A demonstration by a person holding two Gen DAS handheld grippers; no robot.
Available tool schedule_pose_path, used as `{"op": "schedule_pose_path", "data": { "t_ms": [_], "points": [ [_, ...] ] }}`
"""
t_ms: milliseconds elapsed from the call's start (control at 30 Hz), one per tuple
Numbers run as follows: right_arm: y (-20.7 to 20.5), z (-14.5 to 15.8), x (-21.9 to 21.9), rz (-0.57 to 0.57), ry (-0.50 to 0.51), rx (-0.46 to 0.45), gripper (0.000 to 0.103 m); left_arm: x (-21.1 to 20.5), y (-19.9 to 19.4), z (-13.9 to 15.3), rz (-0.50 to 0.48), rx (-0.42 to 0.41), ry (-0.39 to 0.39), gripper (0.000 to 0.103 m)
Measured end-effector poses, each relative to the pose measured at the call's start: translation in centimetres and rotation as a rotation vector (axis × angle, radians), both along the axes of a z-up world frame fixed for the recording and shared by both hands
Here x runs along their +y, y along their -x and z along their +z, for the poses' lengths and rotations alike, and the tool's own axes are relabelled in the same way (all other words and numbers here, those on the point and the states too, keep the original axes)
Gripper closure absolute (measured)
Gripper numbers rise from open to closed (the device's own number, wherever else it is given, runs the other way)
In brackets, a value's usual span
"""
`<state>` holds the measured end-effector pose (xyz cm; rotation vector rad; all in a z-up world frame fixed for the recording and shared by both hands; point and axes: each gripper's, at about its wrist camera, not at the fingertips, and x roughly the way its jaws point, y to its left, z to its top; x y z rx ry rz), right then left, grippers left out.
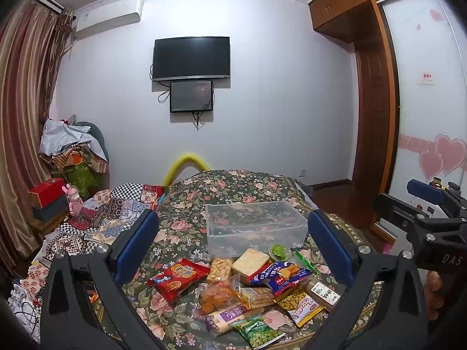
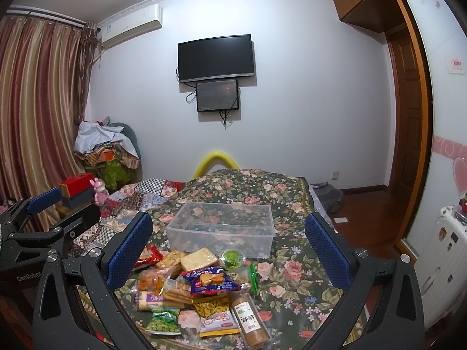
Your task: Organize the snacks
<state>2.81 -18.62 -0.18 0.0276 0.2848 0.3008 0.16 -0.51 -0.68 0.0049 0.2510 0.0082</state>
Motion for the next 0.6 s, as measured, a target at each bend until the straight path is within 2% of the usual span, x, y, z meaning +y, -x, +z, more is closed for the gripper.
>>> {"op": "schedule_pose_path", "data": {
  "t_ms": [267, 400, 500, 533, 600],
  "points": [
    [-0.8, -0.9, -0.2, -0.001, 0.009, 0.033, 0.000, 0.2, -0.7, -0.7, -0.022, 0.023, -0.002, 0.000],
    [-1.6, -2.2, -0.8, 0.005, 0.009, 0.098, 0.000, 0.4, -1.5, -1.8, -0.073, 0.087, 0.011, 0.000],
    [-2.4, -3.9, -1.2, 0.001, 0.032, 0.166, 0.000, 0.4, -2.2, -3.0, -0.065, 0.127, 0.002, 0.001],
    [-2.5, -4.2, -1.3, 0.000, 0.042, 0.180, 0.000, 0.5, -2.5, -3.5, -0.064, 0.147, 0.001, 0.003],
    [-2.8, -5.5, -1.6, 0.000, 0.067, 0.224, 0.000, 0.6, -3.3, -4.7, -0.080, 0.201, 0.011, 0.016]
  ]
}}
